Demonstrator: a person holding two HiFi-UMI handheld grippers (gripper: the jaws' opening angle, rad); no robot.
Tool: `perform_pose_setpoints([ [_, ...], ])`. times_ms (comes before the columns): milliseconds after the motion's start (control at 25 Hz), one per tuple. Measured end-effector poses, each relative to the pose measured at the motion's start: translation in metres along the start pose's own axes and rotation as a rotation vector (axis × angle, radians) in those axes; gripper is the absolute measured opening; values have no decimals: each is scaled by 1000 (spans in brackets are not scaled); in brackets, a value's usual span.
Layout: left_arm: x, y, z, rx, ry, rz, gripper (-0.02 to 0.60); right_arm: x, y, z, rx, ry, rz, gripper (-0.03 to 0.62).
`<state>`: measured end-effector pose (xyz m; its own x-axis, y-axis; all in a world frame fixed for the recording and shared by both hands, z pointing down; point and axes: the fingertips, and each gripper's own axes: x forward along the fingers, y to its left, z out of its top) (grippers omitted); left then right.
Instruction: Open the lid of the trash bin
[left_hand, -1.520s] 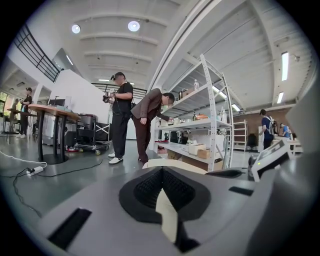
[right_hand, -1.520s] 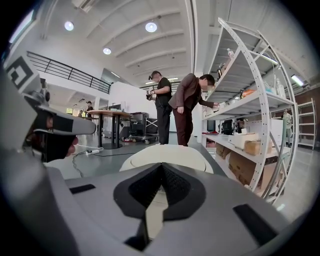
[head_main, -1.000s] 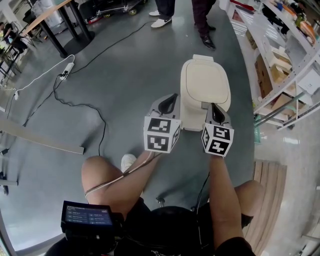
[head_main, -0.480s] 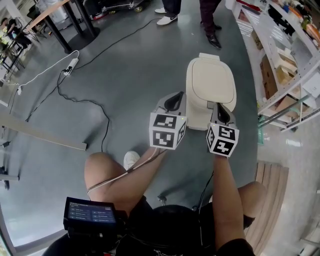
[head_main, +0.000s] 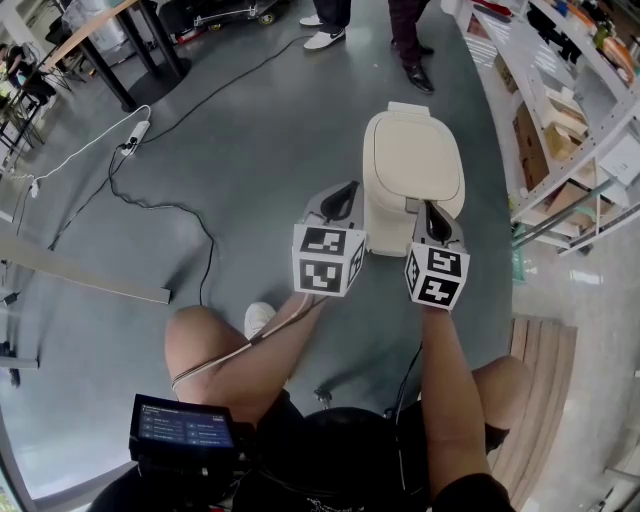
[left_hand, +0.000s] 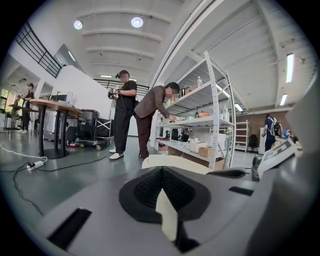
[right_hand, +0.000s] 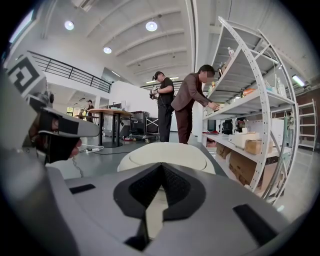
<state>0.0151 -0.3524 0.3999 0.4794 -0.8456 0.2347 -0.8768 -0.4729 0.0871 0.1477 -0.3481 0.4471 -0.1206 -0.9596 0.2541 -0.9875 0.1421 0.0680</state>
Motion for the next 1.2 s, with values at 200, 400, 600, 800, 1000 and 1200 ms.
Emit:
perform_pose_setpoints([
  [200, -1, -1, 0, 5, -2, -1, -2, -1, 1, 0, -26, -12, 1, 6],
  [400, 0, 0, -1, 11, 2, -2, -2, -1, 3, 0, -58, -24, -1, 6],
  [600, 0, 1, -2, 13, 3, -1, -2, 0, 3, 0, -37, -30, 8, 6],
  [800, 1, -1, -4, 11, 5, -4, -2, 0, 2, -3, -50, -32, 9, 6],
  [1000, 1, -1, -4, 10, 2, -4, -2, 0, 2, -2, -51, -34, 11, 6],
  [1200, 0, -1, -4, 10, 4, -5, -2, -1, 3, -2, -51, -36, 12, 6],
])
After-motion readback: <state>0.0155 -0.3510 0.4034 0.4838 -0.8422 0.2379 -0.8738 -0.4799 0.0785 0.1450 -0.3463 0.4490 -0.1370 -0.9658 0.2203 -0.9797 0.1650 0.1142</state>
